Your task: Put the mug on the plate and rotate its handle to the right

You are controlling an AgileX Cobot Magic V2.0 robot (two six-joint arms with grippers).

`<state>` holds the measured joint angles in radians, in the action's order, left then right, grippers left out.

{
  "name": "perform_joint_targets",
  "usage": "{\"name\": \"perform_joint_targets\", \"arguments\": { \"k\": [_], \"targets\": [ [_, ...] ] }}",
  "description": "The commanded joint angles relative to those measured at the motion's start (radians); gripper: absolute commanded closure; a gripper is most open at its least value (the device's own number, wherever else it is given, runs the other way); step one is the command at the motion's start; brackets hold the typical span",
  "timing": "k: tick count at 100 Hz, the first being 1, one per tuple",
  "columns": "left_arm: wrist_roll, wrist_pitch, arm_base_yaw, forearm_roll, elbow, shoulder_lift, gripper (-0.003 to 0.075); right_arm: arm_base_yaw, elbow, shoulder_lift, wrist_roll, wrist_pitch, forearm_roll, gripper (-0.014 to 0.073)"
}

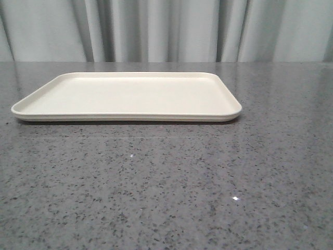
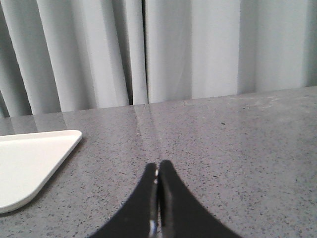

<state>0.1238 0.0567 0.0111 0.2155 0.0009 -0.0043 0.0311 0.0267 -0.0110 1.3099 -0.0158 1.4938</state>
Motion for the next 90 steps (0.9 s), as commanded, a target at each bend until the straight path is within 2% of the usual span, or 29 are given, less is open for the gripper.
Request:
{"name": "perform_joint_targets", "arguments": {
  "k": [1,90],
  "targets": [
    [-0.011,0.084,-0.006,0.008,0.009,-0.029,0.074,-0.003,-0.007,-0.02,0.011,0.002,-0.012,0.0659],
    [-0.011,0.101,-0.006,0.008,0.009,-0.029,0.074,-0.003,-0.007,-0.02,0.011,-0.002,0.023,0.0659]
  ]
}}
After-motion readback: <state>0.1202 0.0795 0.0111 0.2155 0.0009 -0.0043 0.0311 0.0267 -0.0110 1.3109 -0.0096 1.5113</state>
